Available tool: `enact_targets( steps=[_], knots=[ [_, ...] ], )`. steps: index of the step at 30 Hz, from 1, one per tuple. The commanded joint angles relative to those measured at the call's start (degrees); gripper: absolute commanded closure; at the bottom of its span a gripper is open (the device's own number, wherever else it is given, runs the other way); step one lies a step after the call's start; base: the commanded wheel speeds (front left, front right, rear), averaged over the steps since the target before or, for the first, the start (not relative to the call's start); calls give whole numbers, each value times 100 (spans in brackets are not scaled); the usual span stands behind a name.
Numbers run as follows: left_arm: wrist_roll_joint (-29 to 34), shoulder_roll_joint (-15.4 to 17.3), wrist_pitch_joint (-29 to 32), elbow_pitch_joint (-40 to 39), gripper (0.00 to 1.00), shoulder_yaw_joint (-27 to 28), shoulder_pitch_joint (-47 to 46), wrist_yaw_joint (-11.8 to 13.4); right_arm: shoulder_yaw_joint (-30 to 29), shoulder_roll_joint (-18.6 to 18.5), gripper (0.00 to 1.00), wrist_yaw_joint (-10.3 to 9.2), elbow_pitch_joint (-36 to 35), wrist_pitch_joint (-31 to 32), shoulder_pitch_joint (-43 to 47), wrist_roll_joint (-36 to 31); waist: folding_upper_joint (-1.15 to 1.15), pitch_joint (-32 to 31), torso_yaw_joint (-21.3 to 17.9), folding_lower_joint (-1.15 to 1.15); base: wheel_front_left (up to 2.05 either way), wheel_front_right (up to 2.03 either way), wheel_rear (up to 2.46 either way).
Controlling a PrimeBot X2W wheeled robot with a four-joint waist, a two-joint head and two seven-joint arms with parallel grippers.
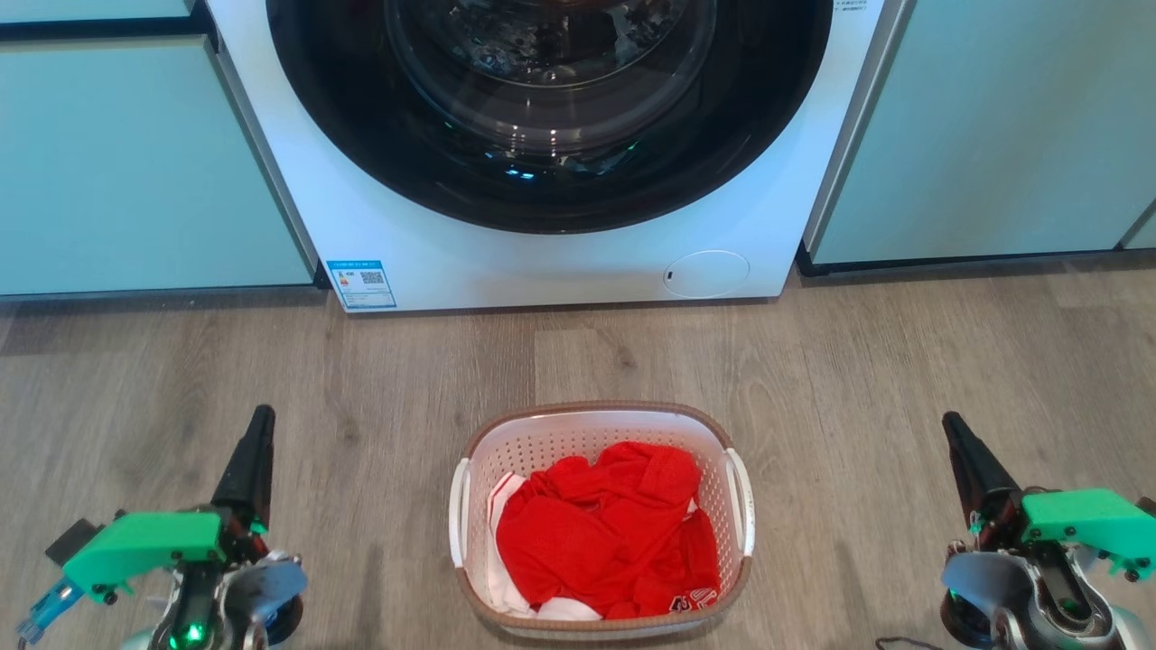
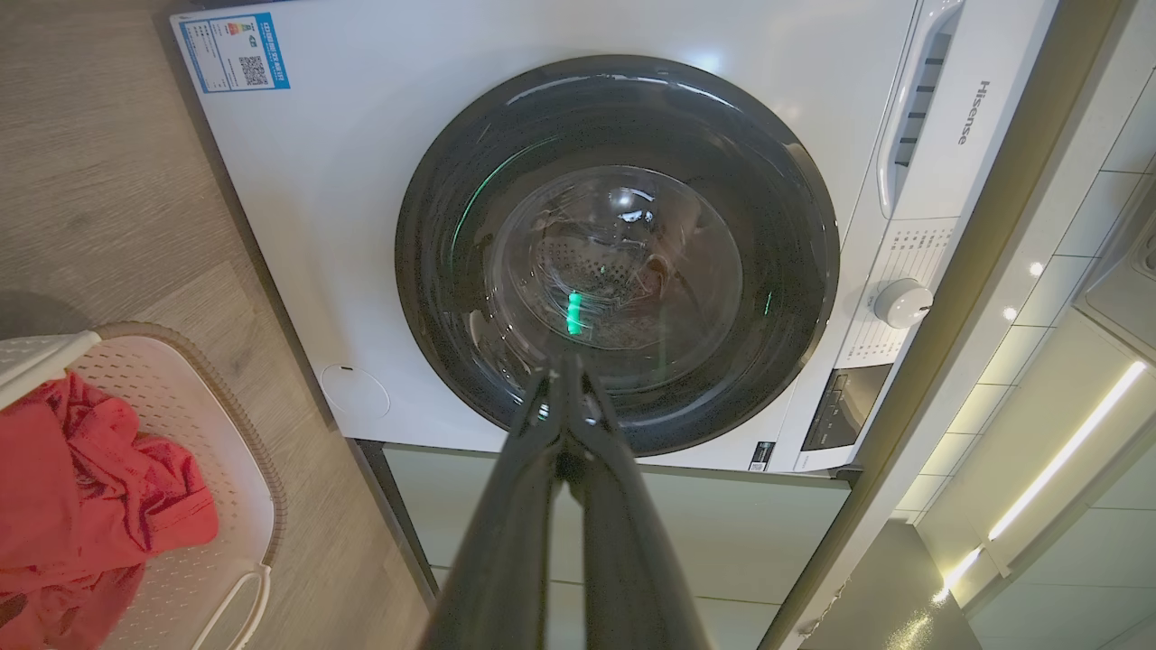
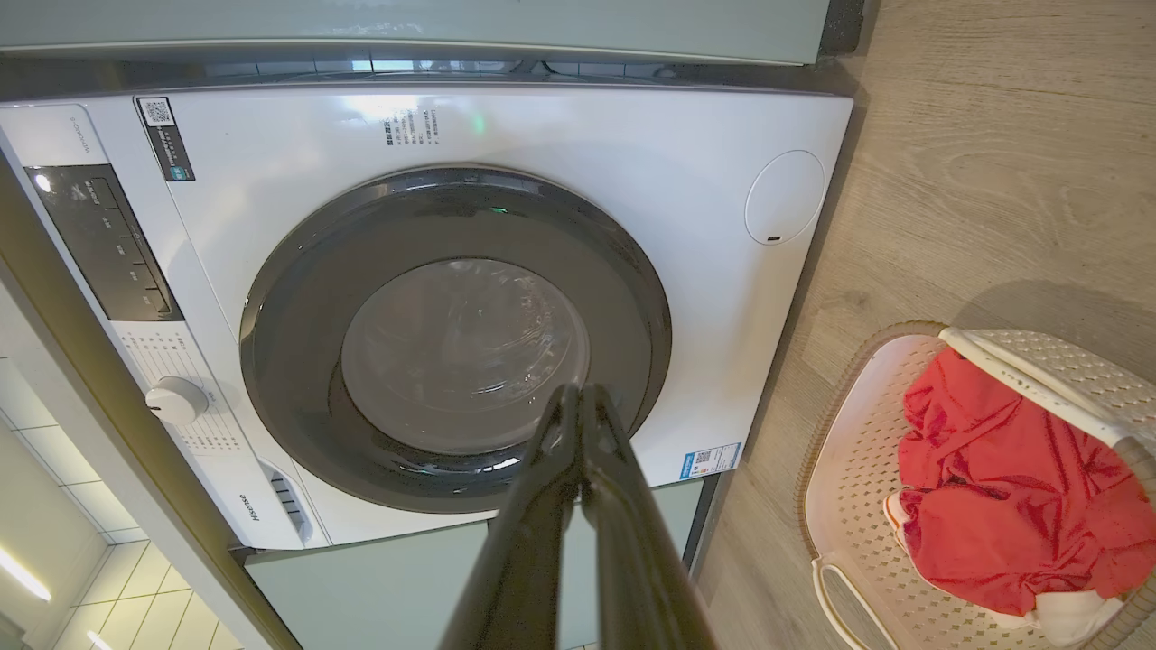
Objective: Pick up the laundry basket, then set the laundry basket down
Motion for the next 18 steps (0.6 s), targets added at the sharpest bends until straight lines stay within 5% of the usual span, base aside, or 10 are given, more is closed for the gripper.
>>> enact_targets(
  steps=[1, 18],
  knots=[
    [50, 37, 40, -169, 100, 206, -331, -40, 102, -43, 100, 40, -177, 42, -277, -53, 0, 0, 0, 0, 0, 0, 0],
    [50, 37, 40, -169, 100, 206, -331, -40, 102, -43, 100, 40, -177, 42, -277, -53, 0, 0, 0, 0, 0, 0, 0]
  ],
)
